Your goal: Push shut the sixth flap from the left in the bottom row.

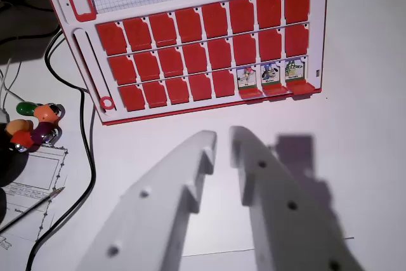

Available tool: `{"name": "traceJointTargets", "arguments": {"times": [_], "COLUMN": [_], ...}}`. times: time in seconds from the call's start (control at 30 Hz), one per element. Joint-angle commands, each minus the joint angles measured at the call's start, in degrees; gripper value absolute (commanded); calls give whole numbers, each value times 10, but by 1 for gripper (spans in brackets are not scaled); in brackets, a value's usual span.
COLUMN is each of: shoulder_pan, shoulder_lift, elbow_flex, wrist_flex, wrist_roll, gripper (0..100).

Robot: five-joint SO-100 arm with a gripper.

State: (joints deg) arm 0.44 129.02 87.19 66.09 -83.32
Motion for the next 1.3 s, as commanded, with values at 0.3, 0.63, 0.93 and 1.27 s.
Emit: {"name": "traceJointTargets", "arguments": {"times": [0.3, 0.63, 0.93, 1.27], "shoulder_pan": [11, 16, 22, 25], "shoulder_lift": [-71, -163, -251, -383], "elbow_flex": [-108, -166, -202, -266], "wrist_flex": [18, 78, 98, 128], "wrist_roll": [17, 36, 50, 78], "gripper": [2, 2, 2, 2]}}
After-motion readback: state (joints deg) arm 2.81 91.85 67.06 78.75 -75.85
